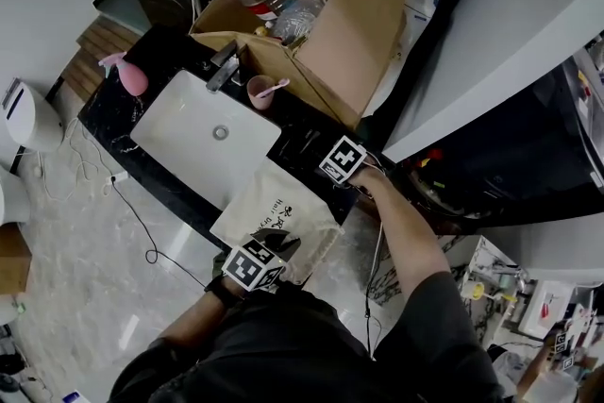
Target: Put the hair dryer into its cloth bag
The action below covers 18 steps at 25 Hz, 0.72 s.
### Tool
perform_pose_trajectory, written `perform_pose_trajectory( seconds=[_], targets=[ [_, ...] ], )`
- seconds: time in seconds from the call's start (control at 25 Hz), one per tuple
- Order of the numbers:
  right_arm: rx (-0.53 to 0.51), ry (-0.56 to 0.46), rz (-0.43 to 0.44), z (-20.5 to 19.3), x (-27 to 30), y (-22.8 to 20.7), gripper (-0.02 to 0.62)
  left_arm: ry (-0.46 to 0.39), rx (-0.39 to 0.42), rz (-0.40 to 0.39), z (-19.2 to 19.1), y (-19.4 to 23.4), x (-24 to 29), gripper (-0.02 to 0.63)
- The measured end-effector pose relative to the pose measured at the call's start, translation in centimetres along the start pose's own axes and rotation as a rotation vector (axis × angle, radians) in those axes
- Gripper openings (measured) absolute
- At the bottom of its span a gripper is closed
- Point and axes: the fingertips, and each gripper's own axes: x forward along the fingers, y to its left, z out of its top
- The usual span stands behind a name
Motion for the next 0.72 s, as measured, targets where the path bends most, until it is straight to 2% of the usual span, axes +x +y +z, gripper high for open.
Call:
perform_pose_trajectory(
  seconds=[0.2,0.36,0.72],
  targets=[
    [0.023,-0.028,0.012,-2.4,-3.3,0.6,0.244,-0.006,-0.003,0.002,0.4,0.4,0.2,0.023],
    [0.024,-0.037,0.011,-5.6,-6.4,1.5,0.244,-0.007,-0.002,0.004,0.5,0.6,0.3,0.023],
    [0.096,-0.09,0.013,-13.4,-13.8,5.4,0.244,0.009,0.011,0.017,0.2,0.5,0.9,0.023]
  ],
)
